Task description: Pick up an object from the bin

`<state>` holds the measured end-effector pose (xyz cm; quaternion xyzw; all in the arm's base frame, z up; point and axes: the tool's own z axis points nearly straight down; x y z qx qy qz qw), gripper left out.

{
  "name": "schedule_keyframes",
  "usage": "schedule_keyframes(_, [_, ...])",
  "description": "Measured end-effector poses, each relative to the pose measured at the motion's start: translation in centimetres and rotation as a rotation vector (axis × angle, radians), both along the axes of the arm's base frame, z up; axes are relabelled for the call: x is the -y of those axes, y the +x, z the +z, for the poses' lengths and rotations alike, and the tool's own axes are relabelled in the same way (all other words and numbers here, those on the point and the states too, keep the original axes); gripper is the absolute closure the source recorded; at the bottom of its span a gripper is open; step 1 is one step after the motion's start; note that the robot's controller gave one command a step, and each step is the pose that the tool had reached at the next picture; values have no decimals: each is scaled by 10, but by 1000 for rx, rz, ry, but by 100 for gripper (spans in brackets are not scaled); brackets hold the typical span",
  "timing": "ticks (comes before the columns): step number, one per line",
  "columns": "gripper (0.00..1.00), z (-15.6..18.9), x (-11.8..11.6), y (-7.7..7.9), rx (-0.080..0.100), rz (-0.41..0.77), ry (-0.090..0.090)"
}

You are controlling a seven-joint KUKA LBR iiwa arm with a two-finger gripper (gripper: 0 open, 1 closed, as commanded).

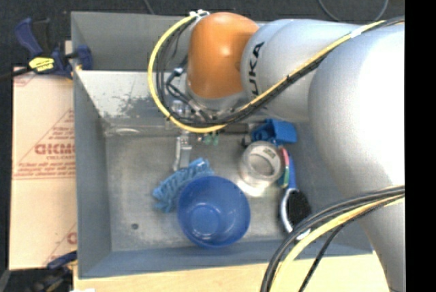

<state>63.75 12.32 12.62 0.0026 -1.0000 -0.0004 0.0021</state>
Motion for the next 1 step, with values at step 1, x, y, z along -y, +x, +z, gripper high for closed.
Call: schedule_keyframes(1, [0, 6, 0, 2, 8, -2, 1])
